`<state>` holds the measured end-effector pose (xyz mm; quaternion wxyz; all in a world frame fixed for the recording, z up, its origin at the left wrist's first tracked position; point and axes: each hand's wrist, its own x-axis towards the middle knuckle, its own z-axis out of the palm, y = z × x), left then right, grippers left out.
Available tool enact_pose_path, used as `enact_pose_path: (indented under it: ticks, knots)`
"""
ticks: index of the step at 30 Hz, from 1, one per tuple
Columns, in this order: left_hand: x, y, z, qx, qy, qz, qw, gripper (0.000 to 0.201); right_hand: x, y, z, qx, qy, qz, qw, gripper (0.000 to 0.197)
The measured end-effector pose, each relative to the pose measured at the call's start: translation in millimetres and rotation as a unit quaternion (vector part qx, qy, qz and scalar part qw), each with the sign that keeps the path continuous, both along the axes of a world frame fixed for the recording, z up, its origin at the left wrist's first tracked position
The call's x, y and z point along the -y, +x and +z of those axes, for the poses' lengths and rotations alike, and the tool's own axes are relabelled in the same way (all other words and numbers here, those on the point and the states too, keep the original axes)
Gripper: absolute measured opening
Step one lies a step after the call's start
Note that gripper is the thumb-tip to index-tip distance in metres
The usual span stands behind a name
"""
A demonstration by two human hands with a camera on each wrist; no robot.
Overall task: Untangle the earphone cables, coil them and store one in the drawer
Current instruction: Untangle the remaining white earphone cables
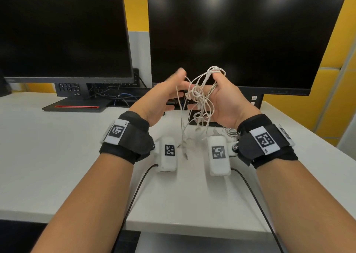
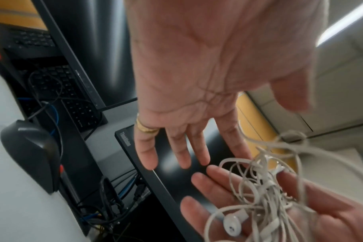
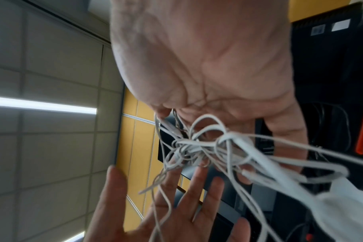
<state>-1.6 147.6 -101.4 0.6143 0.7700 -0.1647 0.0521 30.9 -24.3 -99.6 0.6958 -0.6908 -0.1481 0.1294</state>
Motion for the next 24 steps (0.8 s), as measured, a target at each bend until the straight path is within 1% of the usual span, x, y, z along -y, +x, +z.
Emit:
enact_pose_path:
  ticks: [1,2,5,6,7,9,11,12,14,16,17,19,21,23,24]
  knots:
    - [1,0,-1,0.018,0.028,0.004,0.999,0.033,-1,1,0,-0.001,-0.006,0.007,1.000,0.078]
    - [1,1,-2,0.030,0.047,-0.001,0.998,0.024,-2,1,-1,-0.002,-0.010,0.021,1.000,0.078]
    - [1,6,-6,0.040,0.050,0.000,0.998,0.030,-5,1,-4,-0.002,-0.013,0.092,0.996,0.077]
    - [0,8,-6,0.053,0.048,0.016,0.997,0.027,-6,0,-4,0.003,-0.011,0.098,0.995,0.074]
    - [-1,9,-6,0.069,0.042,0.039,0.996,0.020,-7,-1,-4,0.012,-0.010,0.086,0.996,0.069]
    - [-2,11,-6,0.091,0.007,0.077,0.993,0.013,-7,-4,-2,0.036,0.001,0.034,0.999,0.049]
    - [-2,13,-6,0.089,-0.055,0.077,0.991,0.018,-7,-3,-1,0.042,0.034,-0.017,0.998,0.027]
    - [-1,14,-5,0.084,-0.082,0.074,0.990,0.022,-7,-1,-2,0.037,0.052,-0.038,0.997,0.019]
    - [0,15,-5,0.082,-0.104,0.090,0.987,0.024,-4,1,-1,0.029,0.074,-0.059,0.995,0.011]
    - [0,16,-6,0.095,-0.101,0.129,0.982,0.020,-2,1,-1,0.030,0.062,-0.040,0.997,0.010]
    - [-2,17,-6,0.105,-0.098,0.155,0.978,0.018,-2,0,-1,0.037,0.039,-0.025,0.998,0.012]
    - [-8,21,-8,0.129,-0.085,0.220,0.963,0.014,-2,-2,-2,0.059,-0.036,-0.010,0.998,0.018]
    - [-15,25,-8,0.149,-0.095,0.270,0.947,0.012,-2,-2,-4,0.072,-0.099,-0.020,0.992,0.023]
    - [-18,26,-6,0.150,-0.127,0.268,0.943,0.012,-2,-1,-6,0.071,-0.119,-0.038,0.990,0.032]
    - [-17,25,-6,0.145,-0.125,0.255,0.948,0.013,-2,-1,-5,0.073,-0.119,-0.039,0.989,0.036]
